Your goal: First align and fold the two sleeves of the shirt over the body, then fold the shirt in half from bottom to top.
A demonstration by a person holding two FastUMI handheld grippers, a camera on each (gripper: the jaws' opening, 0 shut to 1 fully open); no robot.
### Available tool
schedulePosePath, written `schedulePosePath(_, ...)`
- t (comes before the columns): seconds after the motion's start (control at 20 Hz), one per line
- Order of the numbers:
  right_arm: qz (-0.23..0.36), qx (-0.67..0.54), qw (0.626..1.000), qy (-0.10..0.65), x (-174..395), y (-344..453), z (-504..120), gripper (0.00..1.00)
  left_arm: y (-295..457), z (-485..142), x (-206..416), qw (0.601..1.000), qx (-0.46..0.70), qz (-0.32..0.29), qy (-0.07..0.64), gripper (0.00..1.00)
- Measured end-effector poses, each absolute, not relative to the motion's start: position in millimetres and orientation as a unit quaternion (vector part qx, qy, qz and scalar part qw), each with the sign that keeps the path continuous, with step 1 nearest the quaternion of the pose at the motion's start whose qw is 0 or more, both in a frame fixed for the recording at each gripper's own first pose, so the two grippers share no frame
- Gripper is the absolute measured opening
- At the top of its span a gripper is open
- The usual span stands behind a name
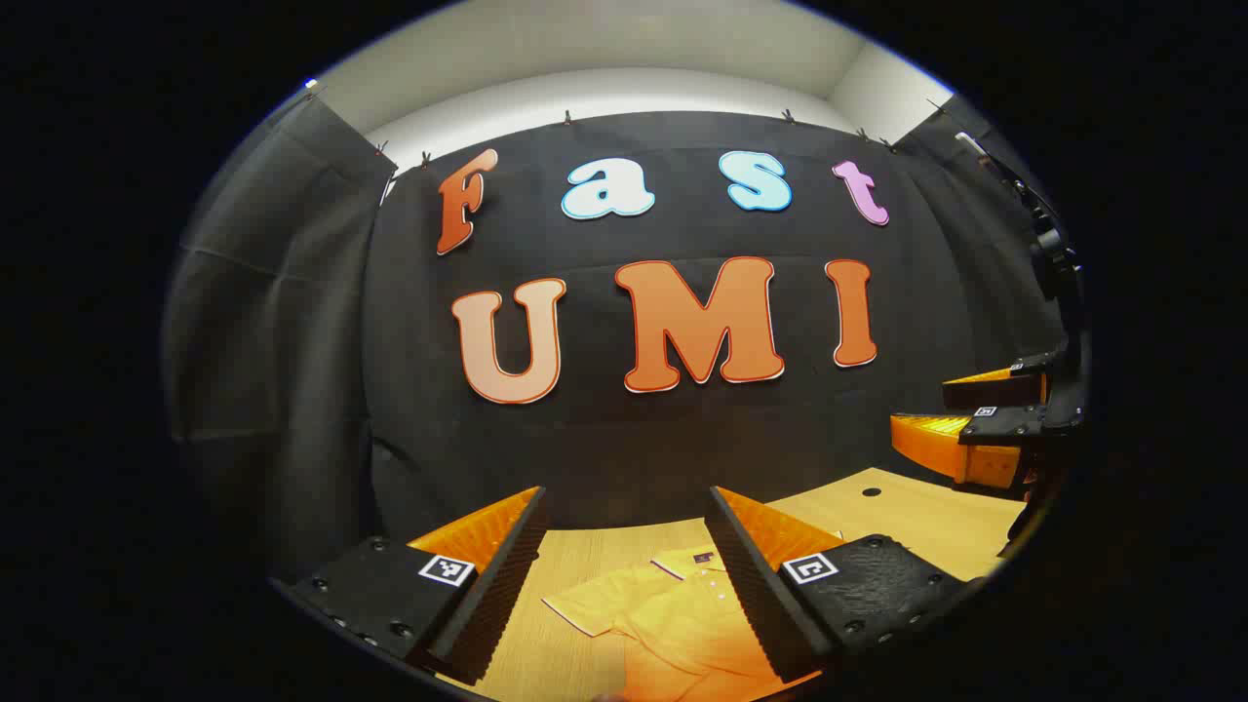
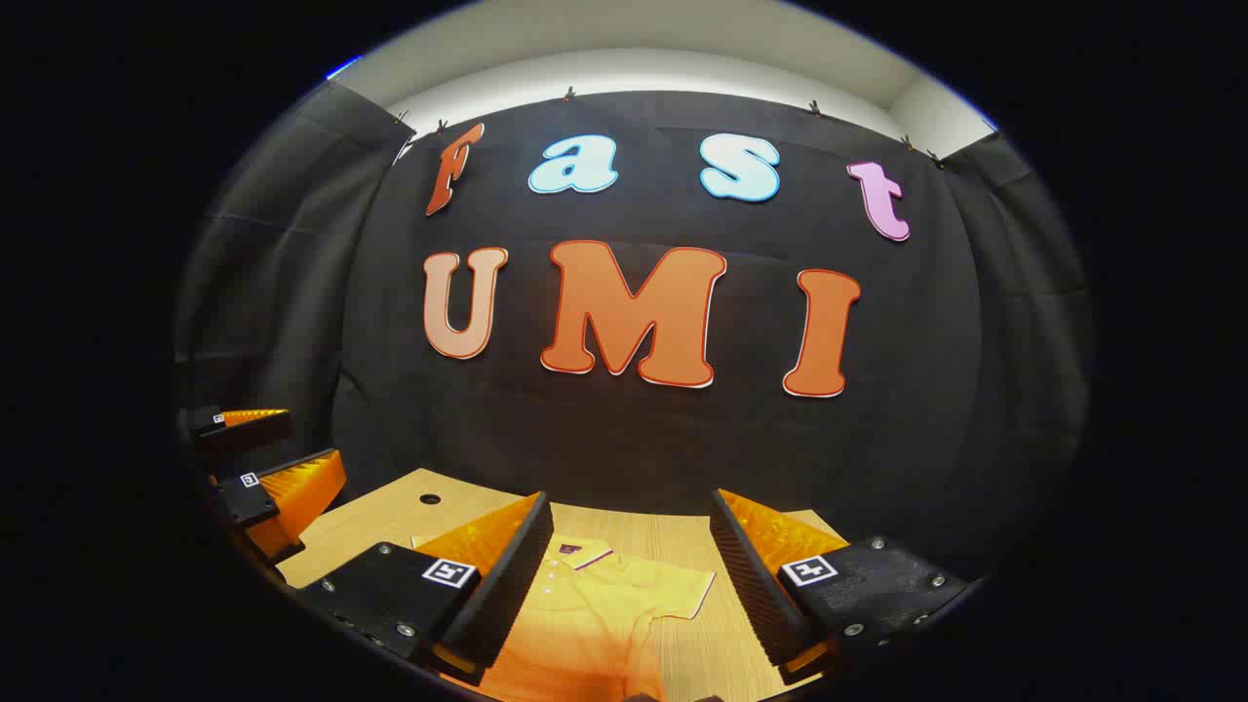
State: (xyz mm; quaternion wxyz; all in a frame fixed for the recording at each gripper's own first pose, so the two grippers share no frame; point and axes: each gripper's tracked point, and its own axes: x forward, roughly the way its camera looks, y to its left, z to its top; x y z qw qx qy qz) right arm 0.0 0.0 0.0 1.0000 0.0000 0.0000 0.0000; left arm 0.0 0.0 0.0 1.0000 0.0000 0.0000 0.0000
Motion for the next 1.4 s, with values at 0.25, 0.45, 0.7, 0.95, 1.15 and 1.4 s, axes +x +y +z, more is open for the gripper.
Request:
schedulePosePath(0.25,-0.001,-0.002,1.000,0.006,9,-12,-5,0.98,-7,0,6,1.000,0.008,0.005,0.000,0.99)
schedulePosePath(0.45,-0.005,0.001,1.000,0.019,13,-20,-16,0.98,-5,-2,10,1.000,0.002,0.004,0.000,0.99)
schedulePosePath(0.7,-0.021,0.016,0.999,0.028,18,-19,-17,0.98,8,-3,10,1.000,0.007,0.004,-0.004,0.99)
schedulePosePath(0.95,-0.026,0.035,0.998,0.035,12,-2,-18,0.98,22,-12,14,1.000,-0.006,-0.010,-0.001,0.99)
schedulePosePath(1.15,-0.038,0.057,0.995,0.069,9,7,-34,0.98,32,-11,11,0.999,-0.012,-0.035,-0.012,0.99)
schedulePosePath(1.4,-0.070,0.075,0.989,0.104,23,-5,-47,0.98,54,-18,6,0.999,-0.003,-0.043,-0.017,0.99)
